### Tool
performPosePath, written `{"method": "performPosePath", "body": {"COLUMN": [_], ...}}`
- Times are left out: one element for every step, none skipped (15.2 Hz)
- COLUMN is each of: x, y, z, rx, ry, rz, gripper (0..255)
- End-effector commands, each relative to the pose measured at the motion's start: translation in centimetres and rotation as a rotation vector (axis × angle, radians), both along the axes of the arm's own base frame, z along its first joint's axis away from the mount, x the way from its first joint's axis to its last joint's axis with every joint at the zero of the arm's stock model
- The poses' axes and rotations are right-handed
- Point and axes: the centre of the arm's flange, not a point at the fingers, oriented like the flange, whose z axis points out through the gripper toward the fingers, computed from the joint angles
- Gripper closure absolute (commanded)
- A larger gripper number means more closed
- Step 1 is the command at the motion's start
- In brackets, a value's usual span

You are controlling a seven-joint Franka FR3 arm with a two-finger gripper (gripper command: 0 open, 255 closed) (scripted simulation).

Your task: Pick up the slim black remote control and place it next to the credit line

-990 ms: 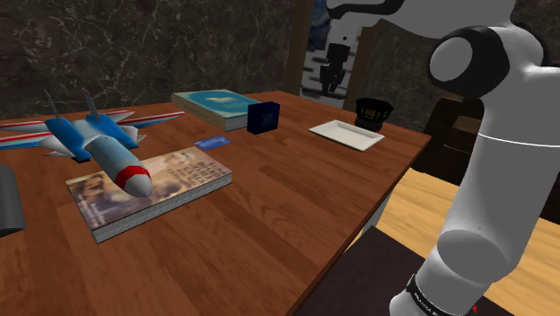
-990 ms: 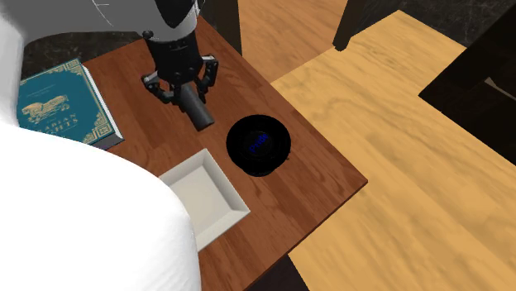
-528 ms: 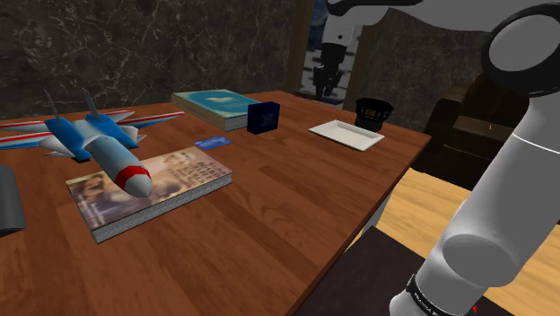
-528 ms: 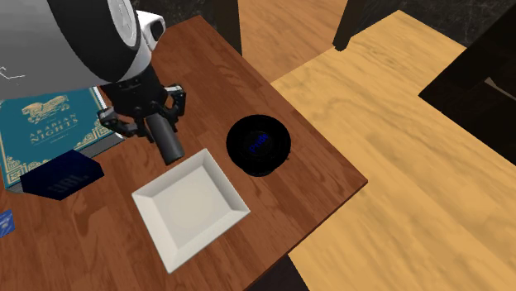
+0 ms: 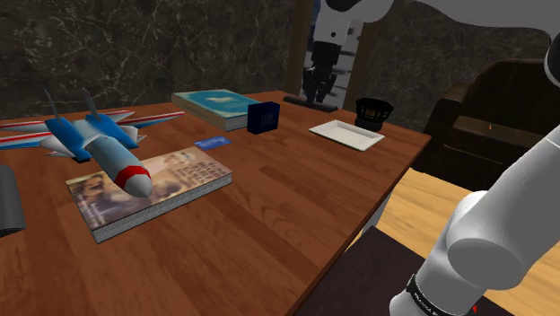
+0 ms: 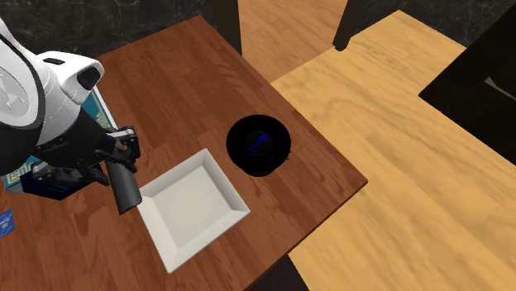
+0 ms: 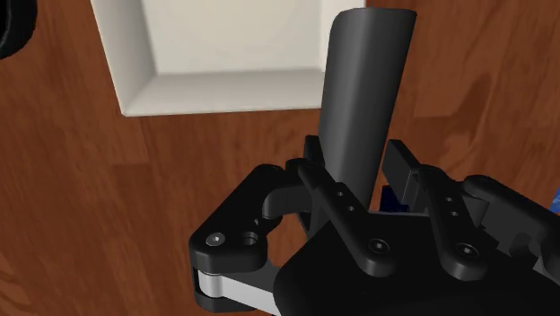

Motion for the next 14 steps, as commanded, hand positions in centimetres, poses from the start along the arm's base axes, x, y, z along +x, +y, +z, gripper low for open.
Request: {"method": "performPosePath", "body": {"x": [-1.3,-1.8,-2.3,-2.9,-3.4,-3.9,-4.5,-5.0,-5.5,-6.0,-6.3,-6.3,-6.3,-6.3], "y": [2.4,3.7,4.9,6.1,7.3,8.5,9.7,10.9,12.1,13.3,14.0,14.0,14.0,14.0], "z": [0.2,0.2,0.2,0.2,0.2,0.2,0.3,0.3,0.3,0.3,0.3,-0.2,-0.8,-1.3], "rx": [-0.001,-0.001,-0.001,-0.001,-0.001,-0.001,-0.001,-0.001,-0.001,-0.001,-0.001,-0.001,-0.001,-0.001], "ry": [0.0,0.0,0.0,0.0,0.0,0.0,0.0,0.0,0.0,0.0,0.0,0.0,0.0,0.0], "rz": [-0.001,-0.001,-0.001,-0.001,-0.001,-0.001,-0.001,-0.001,-0.001,-0.001,-0.001,-0.001,-0.001,-0.001], "gripper": [255,255,255,255,255,255,255,255,255,255,255,255,255,255]}}
